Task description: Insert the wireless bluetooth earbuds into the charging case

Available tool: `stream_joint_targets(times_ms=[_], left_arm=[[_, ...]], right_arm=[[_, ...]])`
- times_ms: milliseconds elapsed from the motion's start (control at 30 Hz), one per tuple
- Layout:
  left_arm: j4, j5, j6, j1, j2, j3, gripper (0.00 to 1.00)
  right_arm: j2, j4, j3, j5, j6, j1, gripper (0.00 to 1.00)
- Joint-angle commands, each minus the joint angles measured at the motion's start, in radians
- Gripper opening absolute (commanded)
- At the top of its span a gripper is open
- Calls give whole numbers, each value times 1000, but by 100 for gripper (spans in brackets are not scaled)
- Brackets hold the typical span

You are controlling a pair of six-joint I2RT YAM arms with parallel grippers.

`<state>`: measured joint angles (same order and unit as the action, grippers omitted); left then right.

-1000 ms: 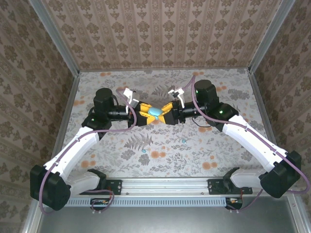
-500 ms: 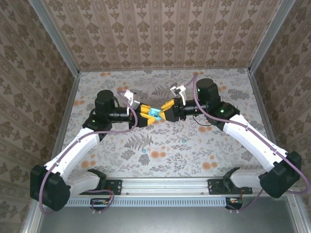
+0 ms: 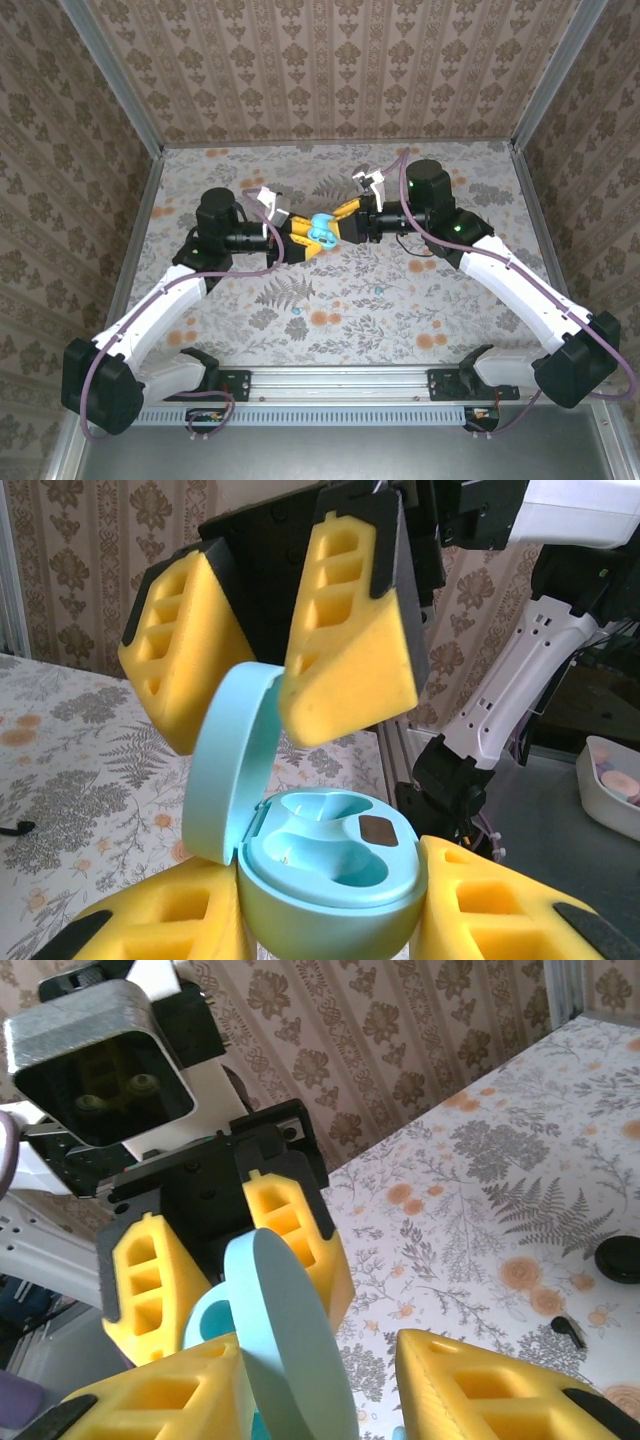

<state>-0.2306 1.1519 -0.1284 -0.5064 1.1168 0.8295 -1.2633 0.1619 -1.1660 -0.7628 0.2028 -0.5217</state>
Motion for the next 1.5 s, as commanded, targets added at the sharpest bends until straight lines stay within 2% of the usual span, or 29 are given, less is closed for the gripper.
stream_joint_targets(times_ms=[0,300,600,1033,1200,1467], left_arm=[[-66,37,-17,-13,-12,0,30],[-94,31,-42,-12,0,-1,30],[-96,5,-50,-2,0,-20,30],[-122,-15,-72,13,-13,-45,30],[-149,-5,-93,14,-17,-52,30],[-147,13,-100,13,-16,-50,30]], right_arm=[[-10,40,-10,59,-42,-3,41],[-9,50,-10,77,-82,-11,46],[16,21,-5,102,-45,-11,62],[21,11,-4,106,-20,-11,63],[9,1,-5,109,-28,-13,56],[-10,34,-43,158,-124,-55,25]])
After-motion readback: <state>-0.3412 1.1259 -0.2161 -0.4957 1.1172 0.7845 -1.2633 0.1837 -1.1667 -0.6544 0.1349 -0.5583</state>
